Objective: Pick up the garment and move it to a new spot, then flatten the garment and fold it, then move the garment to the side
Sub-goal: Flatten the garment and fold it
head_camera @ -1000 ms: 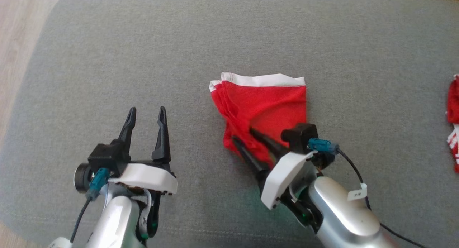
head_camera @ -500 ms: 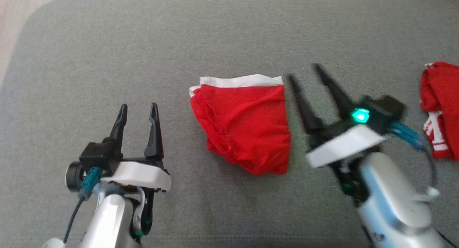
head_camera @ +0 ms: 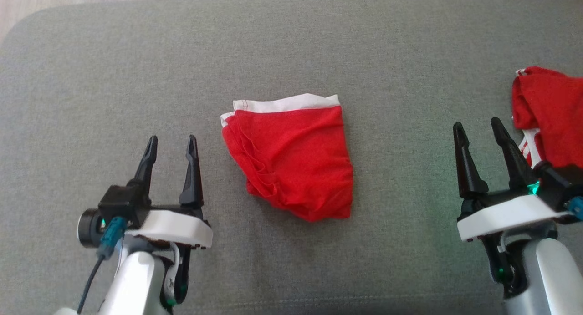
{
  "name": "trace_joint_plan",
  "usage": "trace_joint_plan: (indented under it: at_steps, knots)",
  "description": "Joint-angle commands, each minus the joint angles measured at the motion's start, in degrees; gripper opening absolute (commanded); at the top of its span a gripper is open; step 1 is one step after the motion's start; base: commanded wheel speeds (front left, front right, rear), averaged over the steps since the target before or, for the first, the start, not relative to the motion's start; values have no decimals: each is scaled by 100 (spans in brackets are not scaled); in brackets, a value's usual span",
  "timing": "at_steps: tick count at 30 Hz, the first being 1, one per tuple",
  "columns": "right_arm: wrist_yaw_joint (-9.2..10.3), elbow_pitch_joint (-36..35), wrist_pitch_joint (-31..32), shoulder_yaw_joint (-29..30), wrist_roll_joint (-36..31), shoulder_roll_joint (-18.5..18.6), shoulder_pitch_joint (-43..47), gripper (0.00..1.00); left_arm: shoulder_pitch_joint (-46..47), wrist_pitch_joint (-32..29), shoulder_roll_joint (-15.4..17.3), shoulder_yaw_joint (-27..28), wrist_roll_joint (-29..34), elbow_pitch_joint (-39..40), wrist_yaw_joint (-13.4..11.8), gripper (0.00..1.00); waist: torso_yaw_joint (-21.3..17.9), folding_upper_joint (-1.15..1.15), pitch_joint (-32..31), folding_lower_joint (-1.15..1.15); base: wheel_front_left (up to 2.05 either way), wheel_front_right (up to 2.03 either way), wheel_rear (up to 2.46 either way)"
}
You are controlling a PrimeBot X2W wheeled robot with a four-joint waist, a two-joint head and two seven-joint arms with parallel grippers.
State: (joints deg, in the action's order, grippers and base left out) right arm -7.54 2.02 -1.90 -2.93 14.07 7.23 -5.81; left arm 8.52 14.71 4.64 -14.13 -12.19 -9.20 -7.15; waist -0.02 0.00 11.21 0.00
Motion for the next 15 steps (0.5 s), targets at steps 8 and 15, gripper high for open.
trace_joint_plan:
  at_steps: [8, 15]
  knots:
    - [5, -401, 118, -19, -119, -79, -13, 100, 69, 29, 91, 136, 24, 190, -51, 100, 5, 0, -1, 0, 0, 0, 0]
    - [5, -390, 201, -30, -132, -77, -72, 100, 96, 29, 96, 102, 12, 188, -70, 100, 65, 0, 25, 0, 0, 0, 0]
